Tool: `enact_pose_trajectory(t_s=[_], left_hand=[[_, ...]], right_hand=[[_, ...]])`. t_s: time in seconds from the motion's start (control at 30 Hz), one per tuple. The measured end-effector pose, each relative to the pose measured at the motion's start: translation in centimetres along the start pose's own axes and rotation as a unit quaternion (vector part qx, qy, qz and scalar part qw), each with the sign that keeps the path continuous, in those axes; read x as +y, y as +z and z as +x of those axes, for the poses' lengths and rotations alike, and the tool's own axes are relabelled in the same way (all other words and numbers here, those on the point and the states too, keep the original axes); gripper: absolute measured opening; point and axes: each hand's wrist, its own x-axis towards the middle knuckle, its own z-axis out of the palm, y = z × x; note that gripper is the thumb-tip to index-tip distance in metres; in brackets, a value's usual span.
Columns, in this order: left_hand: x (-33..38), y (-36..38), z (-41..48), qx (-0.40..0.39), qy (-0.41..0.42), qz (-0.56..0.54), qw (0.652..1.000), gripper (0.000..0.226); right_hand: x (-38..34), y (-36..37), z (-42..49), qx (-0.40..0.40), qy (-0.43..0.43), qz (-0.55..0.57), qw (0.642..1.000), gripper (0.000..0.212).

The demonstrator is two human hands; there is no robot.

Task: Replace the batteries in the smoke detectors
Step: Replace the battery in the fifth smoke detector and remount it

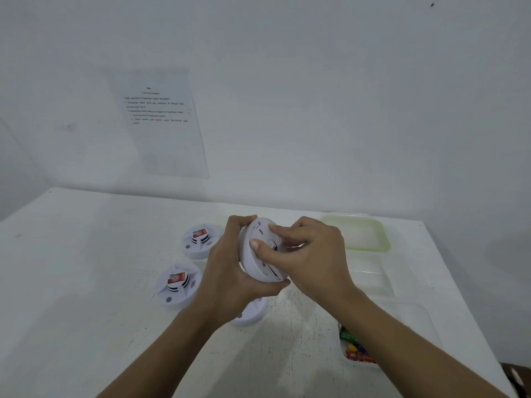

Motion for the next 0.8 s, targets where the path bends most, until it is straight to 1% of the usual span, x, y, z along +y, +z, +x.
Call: enact_pose_trajectory(t_s=[0.07,0.17,0.23,0.3,0.33,0.37,0.43,0.53,0.63,0.7,0.8], left_hand=[[-0.5,0.1,-0.1,0.001,-0.001,0.01,1.0,0.088],[-1.3,0.0,-0.2,-0.001,0.003,0.024,1.0,0.088],[-1.7,-0.1,-0.2,-0.009,0.014,0.031,0.999,0.088],[-2.0,-0.3,-0.2,-0.008,0.021,0.039,0.999,0.092],[-2.0,-0.4,-0.2,-0.009,0.021,0.046,0.999,0.093],[-2.1,-0.4,-0.1,-0.013,0.018,0.055,0.998,0.095],[-2.3,-0.4,0.1,-0.023,0.008,0.068,0.997,0.101],[-2.3,-0.7,0.0,-0.012,-0.013,0.099,0.995,0.109],[-2.0,-0.8,-0.2,0.012,0.002,0.12,0.993,0.093],[-1.9,-1.1,-0.4,0.023,0.009,0.131,0.991,0.086],[-2.0,-1.7,-0.6,0.011,-0.012,0.143,0.99,0.086]], right_hand=[[0.3,0.2,-0.1,-0.006,0.013,0.007,1.0,0.052],[0.8,0.8,-0.7,-0.029,0.035,0.051,0.998,0.052],[1.0,0.9,-1.0,-0.051,0.055,0.086,0.993,0.043],[1.1,0.9,-0.9,-0.073,0.078,0.127,0.986,0.025],[1.1,0.9,-0.8,-0.083,0.091,0.148,0.981,0.02],[1.2,0.9,-0.8,-0.094,0.102,0.166,0.976,0.019],[1.2,1.0,-0.6,-0.119,0.127,0.199,0.964,0.024],[0.7,0.7,-0.4,-0.173,0.164,0.268,0.933,0.031],[0.2,0.6,-0.3,-0.213,0.187,0.323,0.903,0.041],[0.0,1.1,-0.4,-0.209,0.198,0.349,0.892,0.044],[-0.2,2.0,-0.5,-0.191,0.207,0.366,0.887,0.04]])
